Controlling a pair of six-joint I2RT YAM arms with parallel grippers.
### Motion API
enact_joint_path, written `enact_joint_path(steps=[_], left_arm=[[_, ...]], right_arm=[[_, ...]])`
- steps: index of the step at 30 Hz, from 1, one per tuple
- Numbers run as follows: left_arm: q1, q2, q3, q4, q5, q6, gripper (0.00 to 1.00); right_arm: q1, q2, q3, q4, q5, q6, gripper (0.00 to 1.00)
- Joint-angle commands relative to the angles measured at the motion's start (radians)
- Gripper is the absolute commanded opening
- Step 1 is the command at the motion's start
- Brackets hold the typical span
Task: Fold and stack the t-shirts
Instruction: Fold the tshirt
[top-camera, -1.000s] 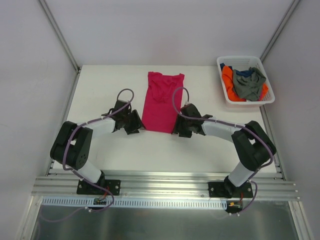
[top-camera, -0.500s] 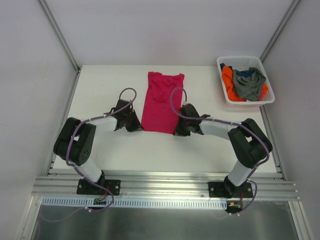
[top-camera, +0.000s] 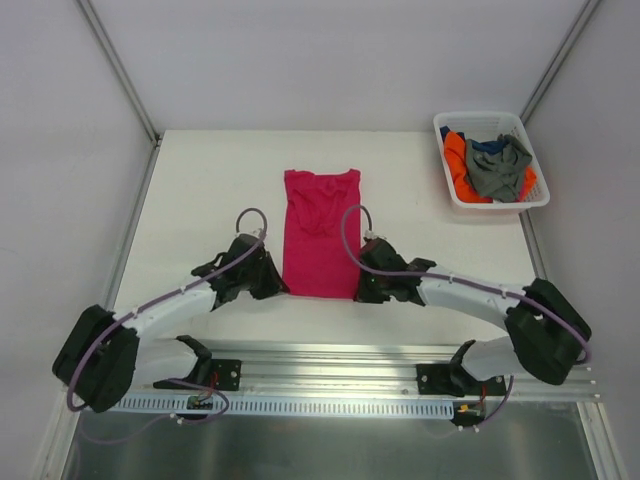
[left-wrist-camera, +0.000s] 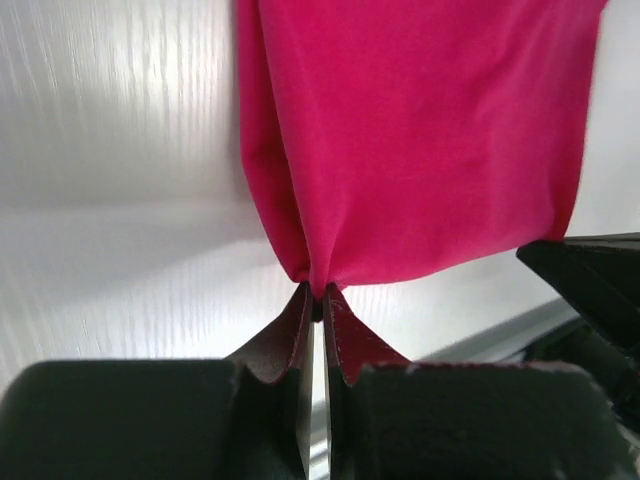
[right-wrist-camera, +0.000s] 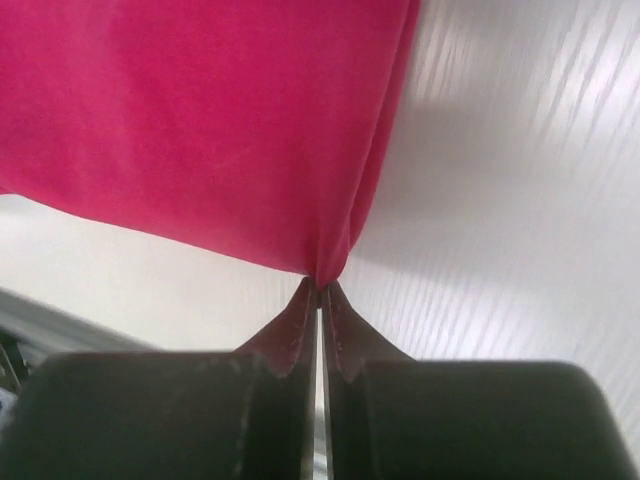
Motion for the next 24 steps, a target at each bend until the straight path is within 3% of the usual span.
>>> enact_joint_path(steps=[1,5,11,18,24], left_arm=[[-0.055,-0.161,-0.035,-0.168,-0.092,-0.133,0.00],[-0.132,-0.396,-0.025,-0.384,-0.150,-0.228,0.00],[-0.206,-0.475,0.116,-0.569,-0.193,-0.276,0.00],[-0.159,-0.318,0.375,-0.603,-0.238,-0.213,0.00],[0.002,-0.127,0.541,-0.588,-0.170,-0.119,0.00]], right_arm=[[0.091,-0.128,-0.030,-0.108,0.085,0.076,0.01],[0.194,-0.235,-0.027,-0.233,0.140,0.140,0.01],[0.254,-0.383,0.031,-0.368,0.203,0.213,0.01],[0.179,-0.305,0.290,-0.490,0.294,0.006,0.01],[0.015,-0.188,0.313,-0.344,0.193,-0.115,0.01]])
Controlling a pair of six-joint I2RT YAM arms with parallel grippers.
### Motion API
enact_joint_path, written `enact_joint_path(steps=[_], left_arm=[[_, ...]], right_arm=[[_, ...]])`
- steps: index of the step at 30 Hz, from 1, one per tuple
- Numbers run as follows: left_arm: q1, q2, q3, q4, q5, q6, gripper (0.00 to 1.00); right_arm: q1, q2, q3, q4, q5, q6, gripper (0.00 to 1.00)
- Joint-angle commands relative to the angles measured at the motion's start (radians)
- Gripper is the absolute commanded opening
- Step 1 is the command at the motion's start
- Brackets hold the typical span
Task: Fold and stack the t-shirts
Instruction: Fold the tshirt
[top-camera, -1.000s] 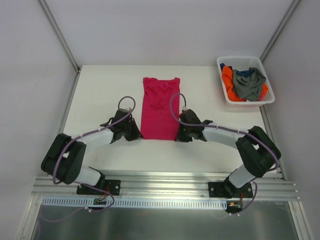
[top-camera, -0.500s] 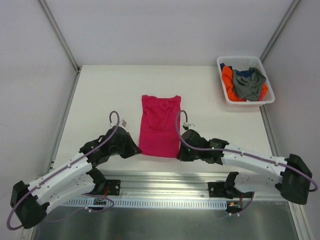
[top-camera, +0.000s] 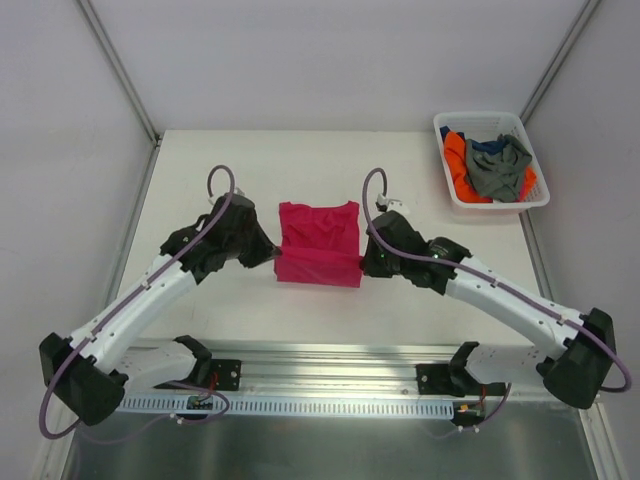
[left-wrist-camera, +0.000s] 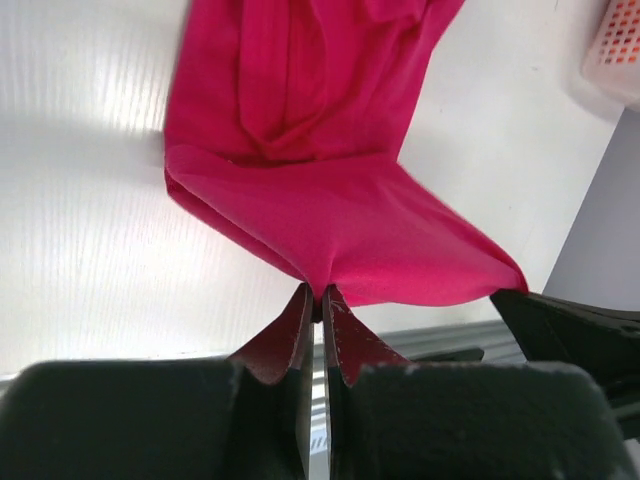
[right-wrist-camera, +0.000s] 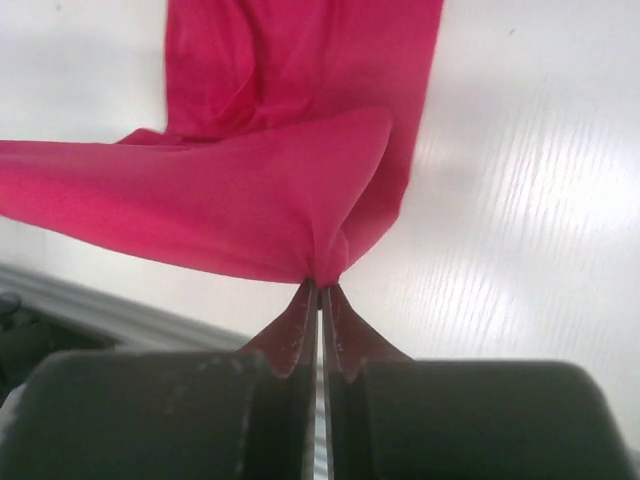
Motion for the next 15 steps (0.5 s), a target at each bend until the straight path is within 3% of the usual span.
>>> enact_joint_path(steps=[1,7,15], left_arm=[[0.070,0.071,0.099,-0.019,0.015,0.078,0.00],[0.140,0.238,0.185,0.032,0.067,0.123,0.00],[0.180,0.391,0.263,0.101,0.113,0.135,0.00]], right_arm=[[-0.091,0.078,0.019,0.066,-0.058,-0.127,0.01],[-0.220,0.255,0.157,0.097,-0.159,-0.255,0.01],[-0.339,0.417,0.269,0.122,-0.284,-0.308,0.01]])
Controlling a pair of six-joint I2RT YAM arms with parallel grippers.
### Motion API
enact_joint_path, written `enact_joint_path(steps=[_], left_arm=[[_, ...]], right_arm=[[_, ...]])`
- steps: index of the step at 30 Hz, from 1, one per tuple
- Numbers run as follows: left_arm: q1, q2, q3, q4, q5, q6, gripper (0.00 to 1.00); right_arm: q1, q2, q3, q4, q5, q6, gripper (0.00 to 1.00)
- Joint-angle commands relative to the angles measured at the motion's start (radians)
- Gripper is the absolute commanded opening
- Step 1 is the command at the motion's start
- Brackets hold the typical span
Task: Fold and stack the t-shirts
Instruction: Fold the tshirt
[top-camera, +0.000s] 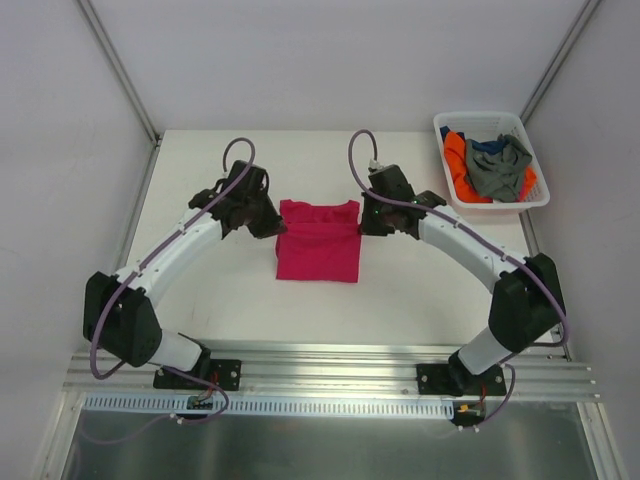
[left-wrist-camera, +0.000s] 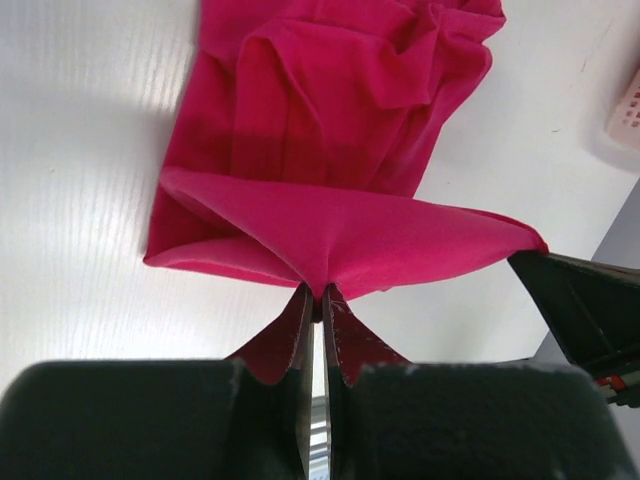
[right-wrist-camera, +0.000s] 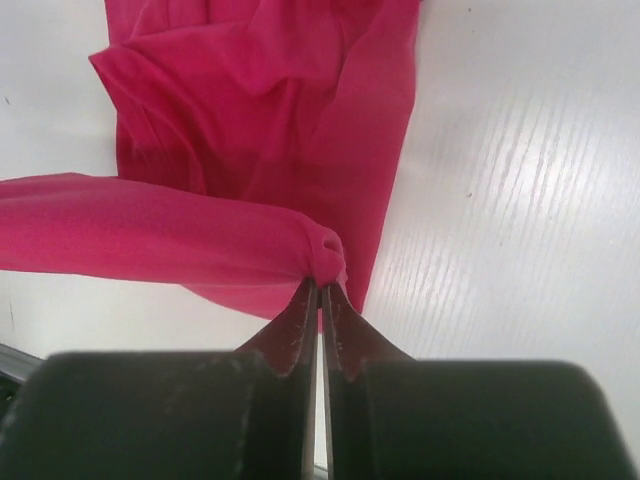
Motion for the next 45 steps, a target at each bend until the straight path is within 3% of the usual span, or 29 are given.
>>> enact_joint_path(steps=[1,9,24,38,45], left_arm=[[0.034,0.048,0.079,0.045,0.035,0.035,0.00],[0.068,0.191,0.177,0.063,0.065,0.040,0.00],[0.168,0.347,0.211,0.149,0.116,0.003,0.00],[0.186,0.308,0.284,0.171,0.213,0.071,0.00],[0.186,0.213,0.266,0.175,0.200,0.086,0.00]], right_arm=[[-0.037,0.039,0.060,0.013,-0.069,-0.059,0.01],[-0.083,0.140,0.144,0.034,-0.122,-0.097,0.01],[-0.154,0.366,0.342,0.080,-0.211,-0.154,0.01],[-0.169,0.274,0.353,0.097,-0.251,-0.165,0.01],[-0.168,0.139,0.285,0.108,-0.222,-0.158,0.01]])
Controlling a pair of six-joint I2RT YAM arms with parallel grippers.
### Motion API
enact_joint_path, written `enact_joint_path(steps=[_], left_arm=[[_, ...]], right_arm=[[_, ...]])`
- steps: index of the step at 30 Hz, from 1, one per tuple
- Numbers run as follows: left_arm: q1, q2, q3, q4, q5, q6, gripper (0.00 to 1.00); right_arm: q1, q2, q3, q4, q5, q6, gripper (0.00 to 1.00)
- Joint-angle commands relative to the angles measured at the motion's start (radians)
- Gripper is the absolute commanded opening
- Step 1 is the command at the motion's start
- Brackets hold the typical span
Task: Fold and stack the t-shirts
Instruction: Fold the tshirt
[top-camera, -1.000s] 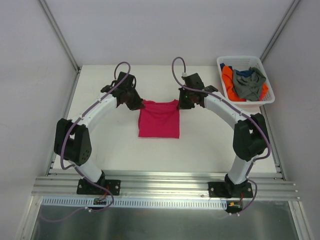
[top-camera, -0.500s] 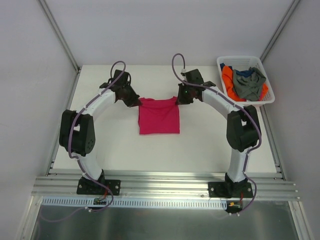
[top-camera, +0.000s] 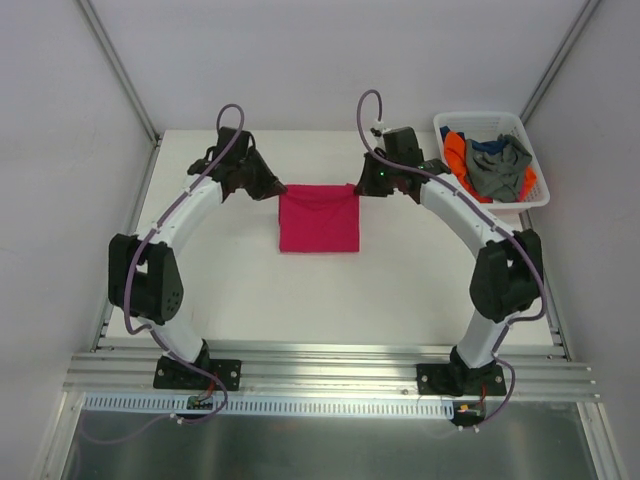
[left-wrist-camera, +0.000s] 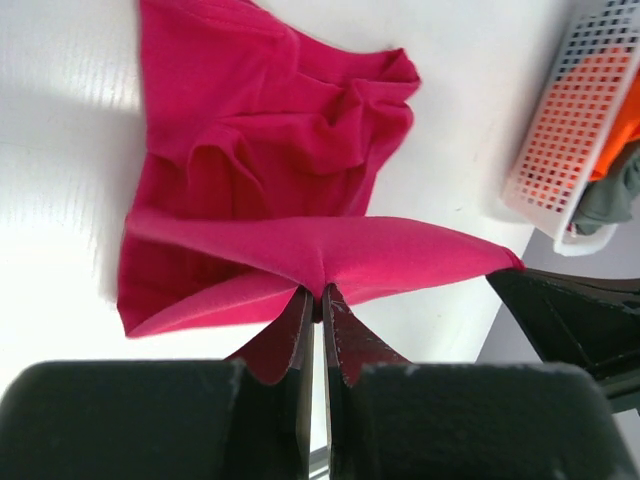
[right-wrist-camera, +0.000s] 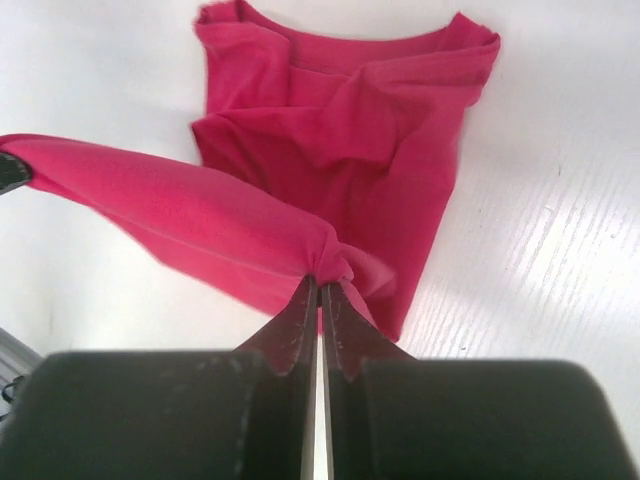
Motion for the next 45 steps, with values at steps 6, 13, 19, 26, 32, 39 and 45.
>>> enact_joint_path(steps=[6,13,19,26,32,39,45], left_arm=[[0.009,-0.069,0.056,0.015,0.023,0.028,0.00],[0.012,-0.058,0.080,0.017,0.007,0.028,0.00],[0.021,0.037,0.102,0.026,0.025,-0.025,0.00],[0.036,0.193,0.148,0.064,0.066,-0.074,0.00],[0.072,0.318,0.220,0.078,0.077,-0.094,0.00],[0.089,0.408,0.313,0.132,0.103,-0.024,0.33],[0.121,0.320,0.307,0.130,0.083,0.096,0.94]], right_arm=[[-0.004,-0.100,0.034,-0.003,0.015,-0.036,0.01],[-0.006,-0.037,0.095,0.000,0.015,-0.062,0.01],[-0.021,0.135,0.251,-0.060,-0.011,-0.084,0.01],[-0.055,0.253,0.340,-0.058,-0.008,-0.076,0.01],[-0.089,0.363,0.415,-0.023,-0.057,-0.073,0.01],[-0.112,0.463,0.488,0.040,-0.137,-0.036,0.18],[-0.124,0.396,0.584,-0.023,-0.134,-0.051,0.70]])
